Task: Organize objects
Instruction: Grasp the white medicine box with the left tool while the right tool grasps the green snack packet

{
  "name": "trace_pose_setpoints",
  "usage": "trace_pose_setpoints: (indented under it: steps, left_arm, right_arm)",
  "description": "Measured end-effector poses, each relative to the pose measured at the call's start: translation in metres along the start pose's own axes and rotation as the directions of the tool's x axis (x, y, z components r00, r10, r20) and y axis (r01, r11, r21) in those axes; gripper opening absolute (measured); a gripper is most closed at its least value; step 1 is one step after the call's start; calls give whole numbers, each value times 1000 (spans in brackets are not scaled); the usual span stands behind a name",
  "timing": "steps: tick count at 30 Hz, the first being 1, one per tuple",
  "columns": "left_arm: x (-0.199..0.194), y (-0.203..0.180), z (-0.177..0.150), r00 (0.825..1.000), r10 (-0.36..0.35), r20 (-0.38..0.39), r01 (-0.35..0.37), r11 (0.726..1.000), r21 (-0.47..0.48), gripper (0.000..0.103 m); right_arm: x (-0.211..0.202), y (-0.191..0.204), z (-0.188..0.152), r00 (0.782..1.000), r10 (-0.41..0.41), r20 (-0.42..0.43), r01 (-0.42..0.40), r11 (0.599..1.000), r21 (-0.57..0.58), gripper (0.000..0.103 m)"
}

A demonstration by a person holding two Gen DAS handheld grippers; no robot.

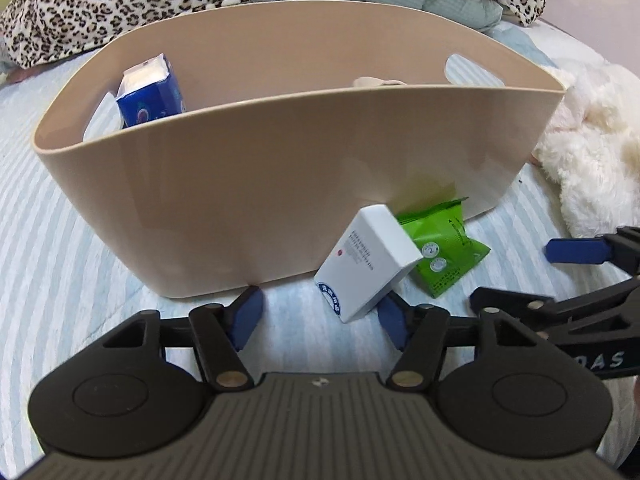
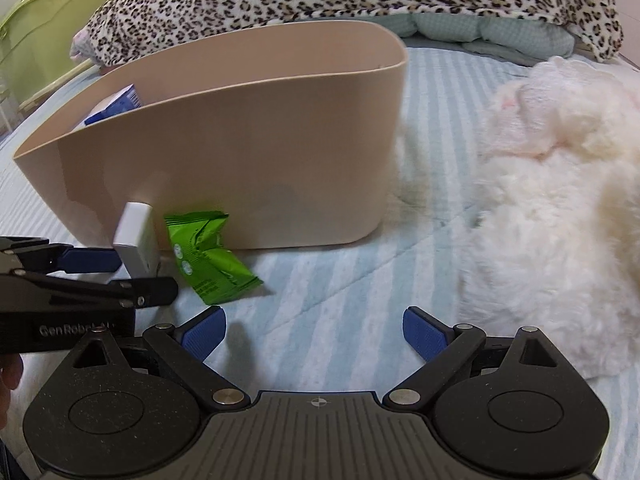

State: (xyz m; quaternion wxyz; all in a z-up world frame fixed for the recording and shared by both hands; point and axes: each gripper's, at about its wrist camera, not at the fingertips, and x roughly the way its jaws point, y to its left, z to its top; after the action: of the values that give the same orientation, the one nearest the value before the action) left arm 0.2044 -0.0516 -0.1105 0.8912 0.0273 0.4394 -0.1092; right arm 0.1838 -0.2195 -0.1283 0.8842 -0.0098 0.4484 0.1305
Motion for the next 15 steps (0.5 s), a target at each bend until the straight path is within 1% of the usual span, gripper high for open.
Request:
trace_pose_setpoints:
  steps: [5, 7, 9, 12, 15]
  left_arm:
    - [-2, 7, 0, 1000, -2, -2, 2, 1000, -4, 52]
    - [-1, 10, 1, 1000, 2, -6, -2, 1000, -3, 42]
    - [-1, 13, 1, 1000, -2, -10, 2, 1000, -5, 38]
    - [-3, 19, 2, 1000, -6, -14, 6, 1000, -12, 36]
    - [-7, 23, 1, 1000, 19, -12, -20, 1000, -5, 36]
  right_arm:
    - [5, 9, 3, 1000, 10, -8, -10, 1000, -11, 97]
    - [6, 14, 5, 1000, 13, -9, -13, 1000, -21, 97]
    - [6, 17, 8, 1000, 19, -9, -20, 999, -31, 97]
    - [7, 25, 13, 999, 35, -6, -35, 998, -47, 97]
    - [4, 33, 17, 999, 53, -4, -53, 996, -68, 97]
